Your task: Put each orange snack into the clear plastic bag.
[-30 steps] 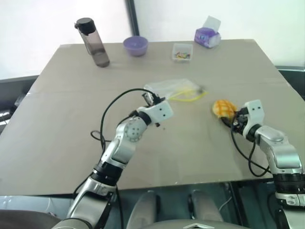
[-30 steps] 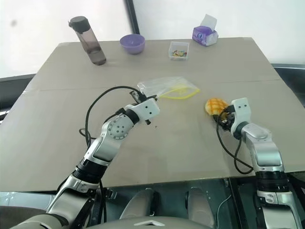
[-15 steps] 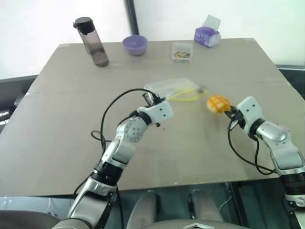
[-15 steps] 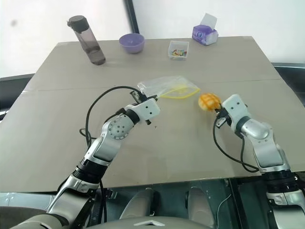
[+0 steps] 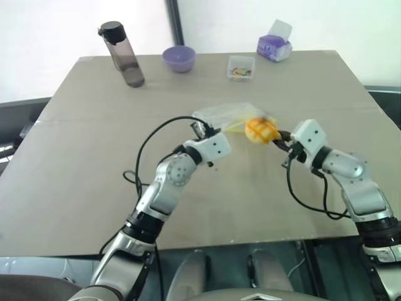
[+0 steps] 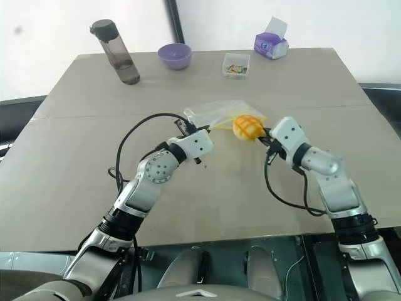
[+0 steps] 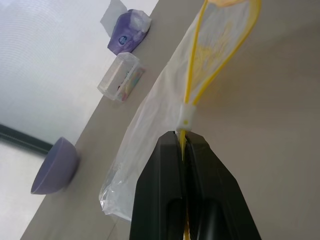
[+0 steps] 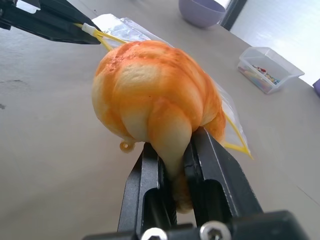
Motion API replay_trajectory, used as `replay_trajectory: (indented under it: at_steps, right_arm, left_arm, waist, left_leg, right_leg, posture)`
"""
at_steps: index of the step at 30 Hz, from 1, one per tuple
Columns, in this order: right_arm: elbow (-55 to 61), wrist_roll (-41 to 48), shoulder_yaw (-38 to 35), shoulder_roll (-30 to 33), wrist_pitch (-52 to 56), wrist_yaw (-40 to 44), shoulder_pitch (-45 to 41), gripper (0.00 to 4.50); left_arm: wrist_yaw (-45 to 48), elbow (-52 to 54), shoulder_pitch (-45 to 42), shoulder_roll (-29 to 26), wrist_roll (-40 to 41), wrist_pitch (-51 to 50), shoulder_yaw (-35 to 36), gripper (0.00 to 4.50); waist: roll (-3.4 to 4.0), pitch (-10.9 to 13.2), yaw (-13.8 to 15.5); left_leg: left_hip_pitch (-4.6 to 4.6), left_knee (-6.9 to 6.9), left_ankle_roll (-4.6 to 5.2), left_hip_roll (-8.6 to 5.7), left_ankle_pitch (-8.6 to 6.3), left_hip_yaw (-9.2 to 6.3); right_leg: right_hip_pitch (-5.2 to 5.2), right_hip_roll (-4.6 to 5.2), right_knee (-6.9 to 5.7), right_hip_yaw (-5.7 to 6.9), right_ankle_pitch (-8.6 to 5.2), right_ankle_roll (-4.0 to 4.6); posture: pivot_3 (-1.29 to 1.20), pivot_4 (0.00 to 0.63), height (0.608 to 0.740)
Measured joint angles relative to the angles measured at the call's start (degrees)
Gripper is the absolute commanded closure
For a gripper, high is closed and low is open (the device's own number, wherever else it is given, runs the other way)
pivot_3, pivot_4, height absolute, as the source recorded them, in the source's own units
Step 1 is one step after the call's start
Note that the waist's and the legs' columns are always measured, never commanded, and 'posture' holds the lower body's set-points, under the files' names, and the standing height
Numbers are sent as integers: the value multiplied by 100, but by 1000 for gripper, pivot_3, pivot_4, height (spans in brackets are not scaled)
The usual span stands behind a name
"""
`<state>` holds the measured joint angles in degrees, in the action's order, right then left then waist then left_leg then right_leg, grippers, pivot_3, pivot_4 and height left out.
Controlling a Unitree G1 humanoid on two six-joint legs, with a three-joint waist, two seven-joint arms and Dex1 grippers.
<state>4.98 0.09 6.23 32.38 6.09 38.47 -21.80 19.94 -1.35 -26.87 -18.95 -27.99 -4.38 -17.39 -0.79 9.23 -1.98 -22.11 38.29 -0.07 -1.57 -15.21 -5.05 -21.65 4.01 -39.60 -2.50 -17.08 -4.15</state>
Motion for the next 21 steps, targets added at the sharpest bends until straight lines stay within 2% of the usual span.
replay_trajectory:
  at_steps: [16,21]
  right_arm:
    - [-478,-109,39,-160,22,-139,-7,4196]
    - [-479,95,-83,-210,283,-132,80,4196]
  left_arm:
    - [-44,1,0,61,15,74,1,4500]
    - [-156,1,-2,60,-1,50,13,4500]
  waist:
    - [1,2,0]
    - [1,2,-2]
  left_leg:
    - [-1,-3,0,0,0,-1]
    - [-2,-6,0,0,0,-2]
  right_leg:
    - [0,0,5,1,0,0]
    - [0,0,10,2,0,0]
  posture:
    - [0,150,740]
    - [0,150,740]
